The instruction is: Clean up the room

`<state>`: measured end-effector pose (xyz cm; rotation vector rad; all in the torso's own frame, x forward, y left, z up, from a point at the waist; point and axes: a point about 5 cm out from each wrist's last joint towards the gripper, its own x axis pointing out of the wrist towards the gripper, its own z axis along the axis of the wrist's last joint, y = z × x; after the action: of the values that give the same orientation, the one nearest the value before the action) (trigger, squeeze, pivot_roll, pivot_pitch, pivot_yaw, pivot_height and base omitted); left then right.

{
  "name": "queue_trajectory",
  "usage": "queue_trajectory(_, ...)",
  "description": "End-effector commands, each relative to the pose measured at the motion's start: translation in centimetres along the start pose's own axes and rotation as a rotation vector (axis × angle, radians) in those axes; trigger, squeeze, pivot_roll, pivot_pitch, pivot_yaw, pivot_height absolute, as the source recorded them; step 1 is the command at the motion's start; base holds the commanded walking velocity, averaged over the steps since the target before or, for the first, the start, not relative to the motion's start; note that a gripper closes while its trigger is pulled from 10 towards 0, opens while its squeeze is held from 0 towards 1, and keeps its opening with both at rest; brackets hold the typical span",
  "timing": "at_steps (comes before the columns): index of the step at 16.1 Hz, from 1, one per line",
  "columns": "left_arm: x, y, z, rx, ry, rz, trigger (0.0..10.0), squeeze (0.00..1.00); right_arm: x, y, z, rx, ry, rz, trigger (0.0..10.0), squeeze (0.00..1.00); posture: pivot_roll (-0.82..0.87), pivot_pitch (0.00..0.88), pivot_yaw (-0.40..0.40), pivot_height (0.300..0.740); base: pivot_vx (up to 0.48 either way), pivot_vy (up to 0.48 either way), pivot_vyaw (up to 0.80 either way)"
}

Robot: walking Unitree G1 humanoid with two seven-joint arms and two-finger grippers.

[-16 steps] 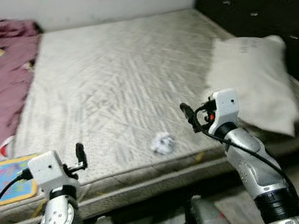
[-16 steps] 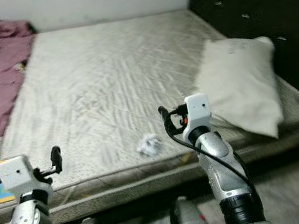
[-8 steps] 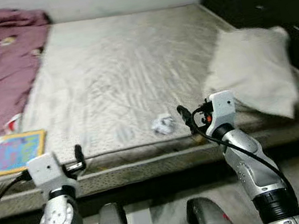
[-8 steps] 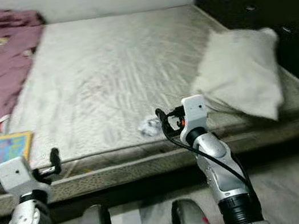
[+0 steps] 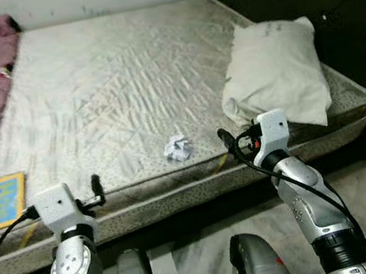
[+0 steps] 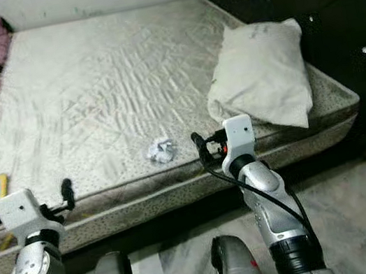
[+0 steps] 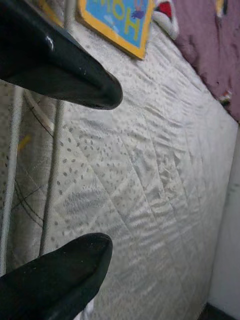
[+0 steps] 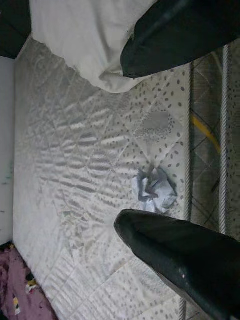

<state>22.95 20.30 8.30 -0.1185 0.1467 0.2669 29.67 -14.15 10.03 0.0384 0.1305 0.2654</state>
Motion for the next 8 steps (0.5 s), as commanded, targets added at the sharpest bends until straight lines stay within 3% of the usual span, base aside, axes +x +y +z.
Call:
queue_trajectory(1, 0.0, 0.5, -0.2, 0.003, 0.021, 0.036, 10.0, 0.00, 0.3, 0.2, 0.9, -0.020, -0.028, 0.014, 10.0, 0.00, -0.06, 0.000, -0.063, 0.586, 0.000, 0.000, 0.00)
queue_trajectory(8, -2.0, 1.2, -1.0, 0.048, 0.086, 0.018, 10.0, 0.00, -0.7, 0.3, 0.3, -0.048, 0.018, 0.017, 10.0, 0.00, -0.06, 0.024, -0.038, 0.586, 0.000, 0.000, 0.00)
